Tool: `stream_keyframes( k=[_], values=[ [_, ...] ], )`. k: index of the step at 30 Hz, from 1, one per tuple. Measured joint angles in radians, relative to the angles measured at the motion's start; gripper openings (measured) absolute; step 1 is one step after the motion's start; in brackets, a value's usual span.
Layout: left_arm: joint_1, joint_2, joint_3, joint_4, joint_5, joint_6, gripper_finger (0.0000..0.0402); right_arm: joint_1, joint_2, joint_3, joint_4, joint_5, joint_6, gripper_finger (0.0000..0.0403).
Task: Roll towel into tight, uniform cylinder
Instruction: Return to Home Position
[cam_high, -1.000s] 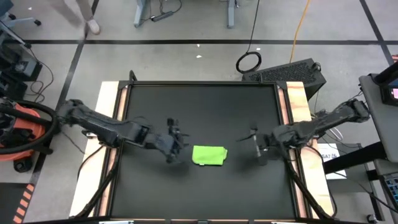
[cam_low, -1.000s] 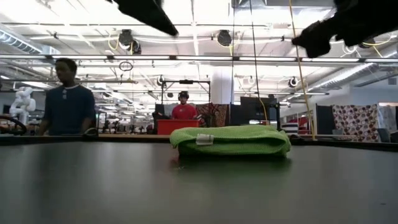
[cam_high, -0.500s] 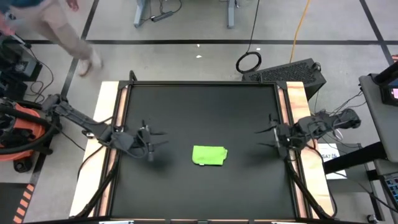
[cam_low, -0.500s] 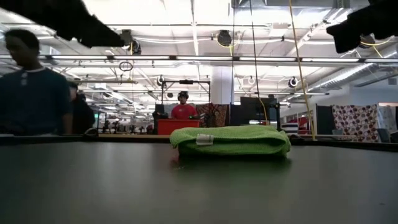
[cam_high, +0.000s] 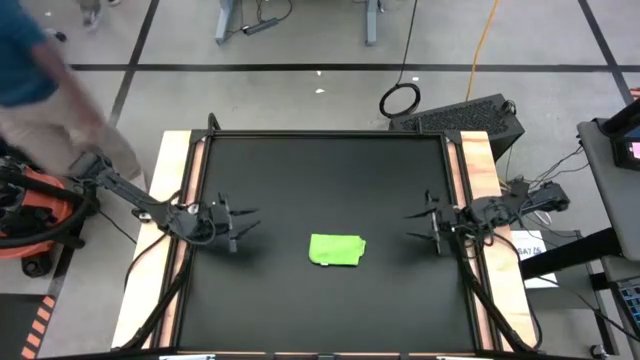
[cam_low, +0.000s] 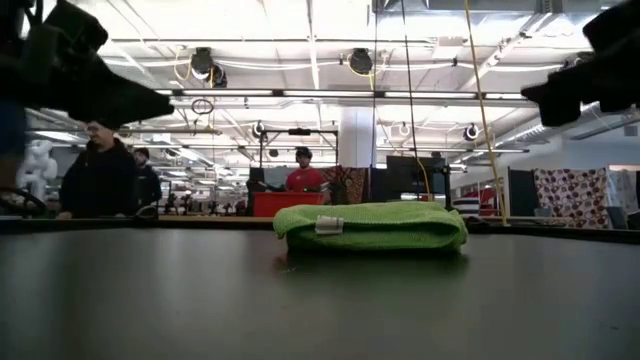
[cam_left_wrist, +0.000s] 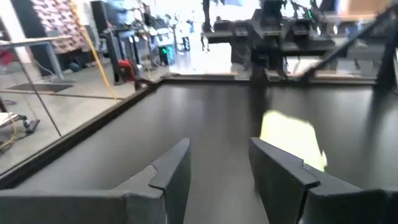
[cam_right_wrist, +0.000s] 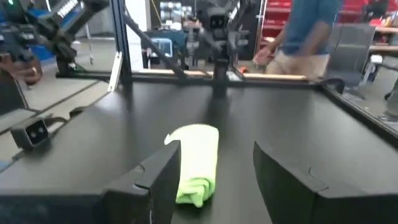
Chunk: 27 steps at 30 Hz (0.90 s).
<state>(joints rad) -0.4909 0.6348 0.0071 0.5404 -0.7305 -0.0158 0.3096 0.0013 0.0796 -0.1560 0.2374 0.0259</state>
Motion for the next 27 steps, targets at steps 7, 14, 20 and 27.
stream_keyframes(
  k=[7, 14, 20, 27],
  values=[
    [0.004, -0.004, 0.0, -0.019, -0.033, -0.002, 0.0167, -0.001, 0.017, -0.008, 0.026, -0.019, -0.036, 0.0191],
    [0.004, -0.001, -0.001, -0.065, -0.029, -0.053, 0.0167, -0.01, 0.028, -0.007, 0.023, 0.034, -0.059, 0.0191],
    [0.004, -0.001, -0.001, -0.12, -0.029, 0.003, 0.0166, -0.01, 0.028, -0.007, 0.023, 0.025, -0.061, 0.0191],
    [0.004, 0.0, -0.002, -0.141, -0.028, 0.003, 0.0166, -0.01, 0.028, -0.007, 0.023, 0.024, -0.053, 0.0191]
  ],
)
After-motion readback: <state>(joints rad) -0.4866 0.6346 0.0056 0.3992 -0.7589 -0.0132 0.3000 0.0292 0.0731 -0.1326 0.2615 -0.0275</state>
